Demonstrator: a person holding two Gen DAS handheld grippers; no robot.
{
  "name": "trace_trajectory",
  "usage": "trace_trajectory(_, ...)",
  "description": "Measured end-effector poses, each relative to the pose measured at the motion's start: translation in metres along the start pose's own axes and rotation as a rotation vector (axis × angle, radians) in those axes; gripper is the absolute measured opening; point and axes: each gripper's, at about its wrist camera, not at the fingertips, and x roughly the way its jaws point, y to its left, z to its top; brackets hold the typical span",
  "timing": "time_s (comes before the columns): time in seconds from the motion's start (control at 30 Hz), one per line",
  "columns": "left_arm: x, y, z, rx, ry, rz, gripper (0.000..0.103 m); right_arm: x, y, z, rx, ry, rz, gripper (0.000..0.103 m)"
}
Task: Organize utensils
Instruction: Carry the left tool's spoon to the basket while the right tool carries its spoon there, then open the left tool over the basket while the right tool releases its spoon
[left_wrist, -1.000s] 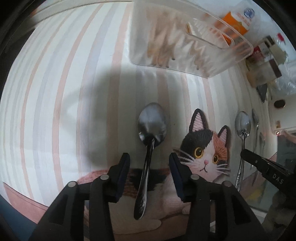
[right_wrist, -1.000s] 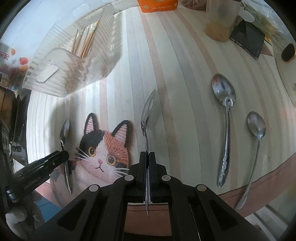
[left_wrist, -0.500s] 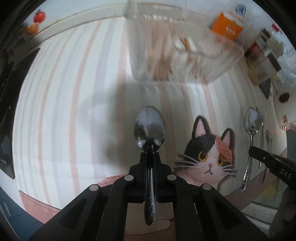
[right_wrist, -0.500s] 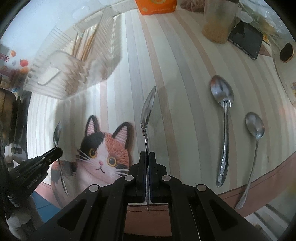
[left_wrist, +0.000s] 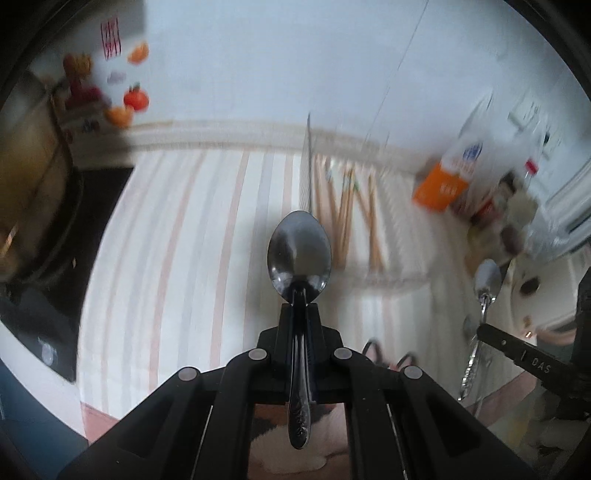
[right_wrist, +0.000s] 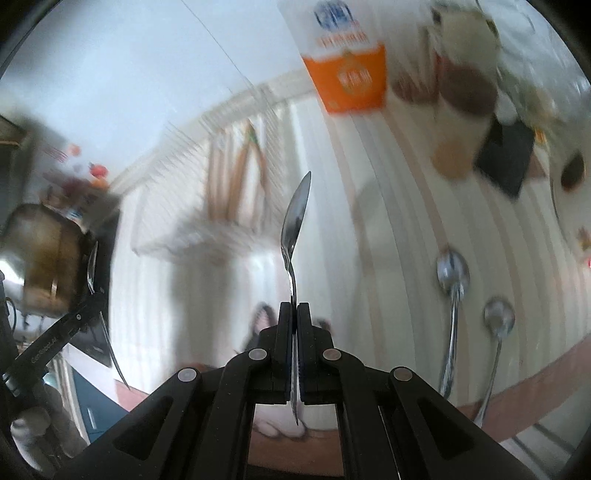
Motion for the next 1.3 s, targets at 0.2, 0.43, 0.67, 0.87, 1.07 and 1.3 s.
trace_trajectory(0.2, -0.016, -0.021, 0.057, -0.002, -0.059, -0.09, 0.004, -0.021, 0.033, 0.057, -0.052, -0.092, 0.053, 0.002)
trace_trajectory(0.43, 0.03, -0.046, 0.114, -0.01, 0.013, -0.132, 0.004, 0.024, 0.059, 0.117, -0.075, -0.061, 0.068, 0.002)
trace_trajectory(0.67, 0.095, -0.045, 0.132, -0.024, 0.151, -0.11, 0.004, 0.087, 0.066, 0.14, -0.105, 0.059, 0.049, 0.002)
trace_trajectory(0.87, 0.096, -0.044, 0.123, -0.023, 0.16, -0.031, 0.007, 0.105, 0.057, 0.14, -0.1, 0.108, 0.035, 0.013)
trace_trajectory(1.07, 0.065, -0.042, 0.1, 0.007, 0.075, 0.112, 0.047, 0.055, 0.025, 0.114, -0.052, 0.01, -0.01, 0.038)
trace_trajectory(1.3, 0.03, -0.05, 0.062, 0.017, -0.091, 0.159, 0.103, -0.014, -0.052, 0.054, 0.085, -0.089, -0.113, 0.059)
